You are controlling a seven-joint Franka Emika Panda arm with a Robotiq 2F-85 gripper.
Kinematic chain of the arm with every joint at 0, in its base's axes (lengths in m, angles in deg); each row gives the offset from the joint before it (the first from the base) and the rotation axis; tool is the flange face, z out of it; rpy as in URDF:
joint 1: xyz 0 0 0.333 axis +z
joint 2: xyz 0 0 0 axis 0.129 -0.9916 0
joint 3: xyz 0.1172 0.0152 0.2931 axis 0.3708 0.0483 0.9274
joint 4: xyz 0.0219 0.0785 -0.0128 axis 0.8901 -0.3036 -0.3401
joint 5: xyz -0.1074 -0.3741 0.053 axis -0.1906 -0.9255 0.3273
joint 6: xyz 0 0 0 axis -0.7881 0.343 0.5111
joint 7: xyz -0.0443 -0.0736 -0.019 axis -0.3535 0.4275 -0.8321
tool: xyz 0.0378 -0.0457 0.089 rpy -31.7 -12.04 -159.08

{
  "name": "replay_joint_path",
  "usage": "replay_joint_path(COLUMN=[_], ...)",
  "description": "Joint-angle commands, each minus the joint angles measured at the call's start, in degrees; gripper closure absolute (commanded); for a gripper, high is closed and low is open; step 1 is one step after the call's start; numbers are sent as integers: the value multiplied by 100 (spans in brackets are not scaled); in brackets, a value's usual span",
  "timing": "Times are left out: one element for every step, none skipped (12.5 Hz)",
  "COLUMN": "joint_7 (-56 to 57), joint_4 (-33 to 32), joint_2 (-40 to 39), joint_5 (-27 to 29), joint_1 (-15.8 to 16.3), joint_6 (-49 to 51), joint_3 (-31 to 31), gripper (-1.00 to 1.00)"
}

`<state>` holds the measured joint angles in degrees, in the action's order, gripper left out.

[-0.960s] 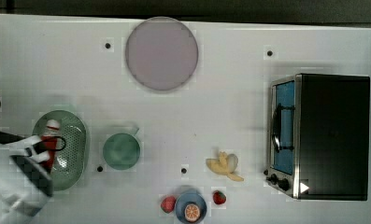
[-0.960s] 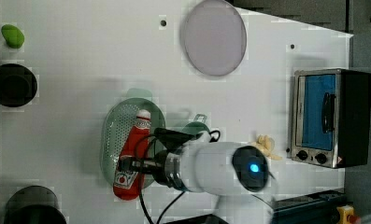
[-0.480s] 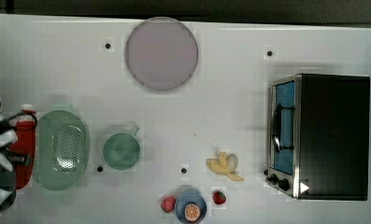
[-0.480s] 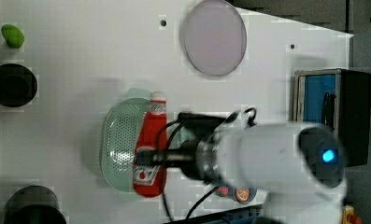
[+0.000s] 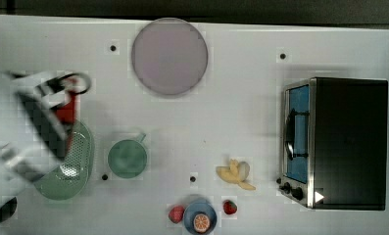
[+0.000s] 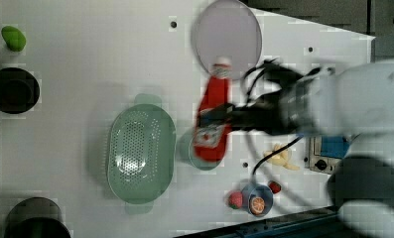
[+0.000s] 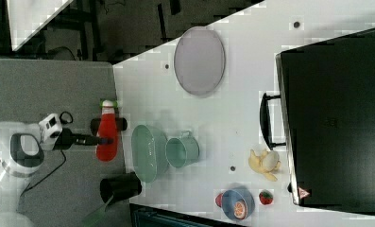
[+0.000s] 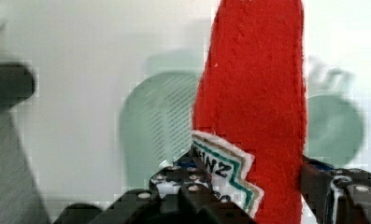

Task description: Pick ketchup from strainer and place it on the table

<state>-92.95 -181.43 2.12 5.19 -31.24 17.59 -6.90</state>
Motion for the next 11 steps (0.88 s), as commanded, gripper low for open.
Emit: replay_joint_path(joint_7=[823,941,1076,1293,1647,2045,2348,2553,2709,2801,2877], joint_4=[144,129,121,120,119,117,95,36,-72,-229,-435], joint_2=[295,348,397,436,451,452,453,453,453,451,449], joint_5=[-5,-108,-272,-457,-599,-670,-673,-673,-673,-672,-672], joint_1=[-798,-984,-1155,-1302,-1445,-1571,-1691,-1806,-1911,-2009,-2094], joint_6=[376,576,733,826,835,832,833,825,808,717,511], joint_3=[-164,-201,-244,-294,-330,-374,-430,-497,-564,-633,-703], gripper=[-13,-13,-13,-13,-13,-13,-13,-13,-13,-13,-13])
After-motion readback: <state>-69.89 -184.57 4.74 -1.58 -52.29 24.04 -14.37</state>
